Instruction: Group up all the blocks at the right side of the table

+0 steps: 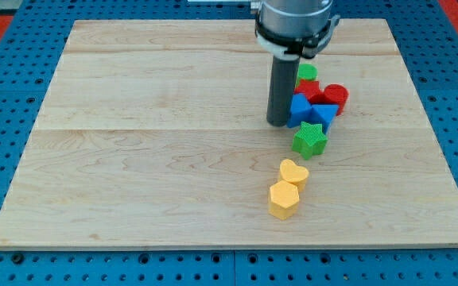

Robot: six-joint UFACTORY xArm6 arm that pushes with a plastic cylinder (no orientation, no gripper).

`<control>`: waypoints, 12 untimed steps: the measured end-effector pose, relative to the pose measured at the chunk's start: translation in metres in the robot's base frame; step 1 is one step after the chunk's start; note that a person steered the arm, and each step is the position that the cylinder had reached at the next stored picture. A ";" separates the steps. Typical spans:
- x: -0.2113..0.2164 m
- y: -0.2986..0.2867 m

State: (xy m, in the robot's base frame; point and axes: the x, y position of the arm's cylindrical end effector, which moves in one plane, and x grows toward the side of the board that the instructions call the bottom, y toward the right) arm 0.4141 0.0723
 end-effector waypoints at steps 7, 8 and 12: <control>0.181 -0.060; 0.187 -0.054; 0.135 -0.004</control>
State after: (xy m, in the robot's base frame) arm 0.5491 0.0687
